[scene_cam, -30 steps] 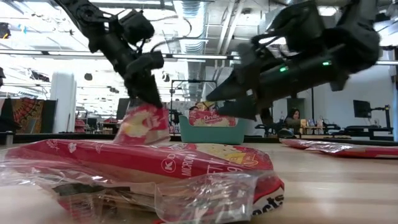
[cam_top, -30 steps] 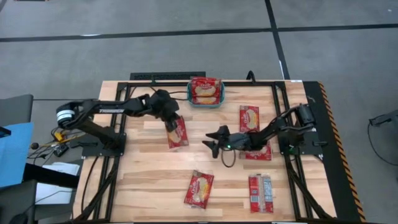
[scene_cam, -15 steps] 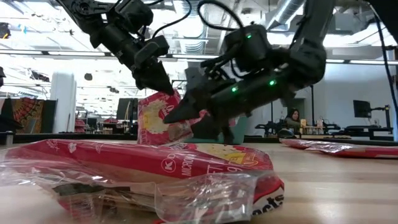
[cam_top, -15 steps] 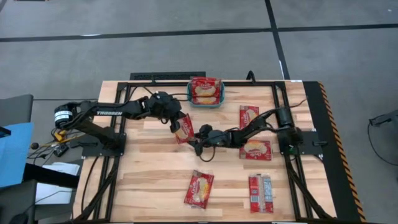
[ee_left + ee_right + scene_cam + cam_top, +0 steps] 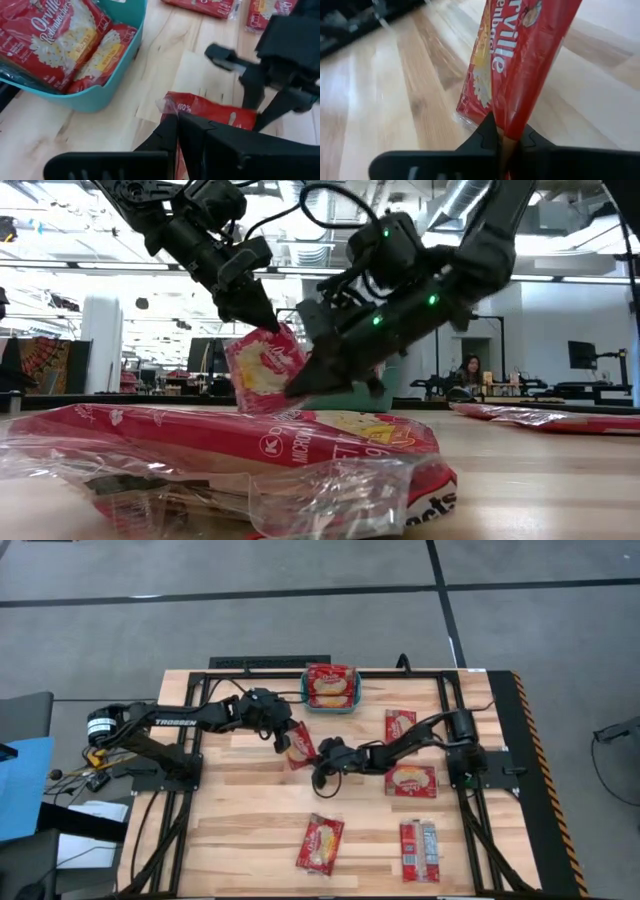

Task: Sort popcorn bags into baskets
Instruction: Put the red popcorn bag into the blue bin

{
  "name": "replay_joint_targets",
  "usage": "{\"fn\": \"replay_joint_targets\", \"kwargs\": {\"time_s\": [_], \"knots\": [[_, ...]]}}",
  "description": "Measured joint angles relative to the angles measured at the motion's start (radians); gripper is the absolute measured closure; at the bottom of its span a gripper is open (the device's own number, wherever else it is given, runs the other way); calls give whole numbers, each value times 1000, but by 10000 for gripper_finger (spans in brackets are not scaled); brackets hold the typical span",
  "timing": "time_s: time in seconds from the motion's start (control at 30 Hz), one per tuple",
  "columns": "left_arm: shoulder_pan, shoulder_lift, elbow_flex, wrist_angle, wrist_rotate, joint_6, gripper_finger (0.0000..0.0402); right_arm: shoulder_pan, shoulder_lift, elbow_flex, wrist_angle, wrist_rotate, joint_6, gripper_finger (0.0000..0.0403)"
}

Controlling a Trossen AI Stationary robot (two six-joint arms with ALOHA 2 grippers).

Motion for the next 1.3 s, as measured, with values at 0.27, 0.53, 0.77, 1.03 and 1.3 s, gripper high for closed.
{"fn": "replay_joint_targets", "kwargs": {"time_s": [0.27,0.53,0.77,1.03,1.3], "knots": [[1,0,2,11,7,44,402,-56,-242,-1,-447,-36,-187,389],[1,0,2,71,11,109,367,-160,-443,-1,-716,-167,-408,390],[1,0,1,116,31,143,239,-200,-539,0,-827,-274,-578,390],[2,0,1,210,207,197,87,-193,-542,1,-868,-346,-689,390],[-3,0,1,215,262,180,98,-189,-539,28,-873,-347,-727,390]]}}
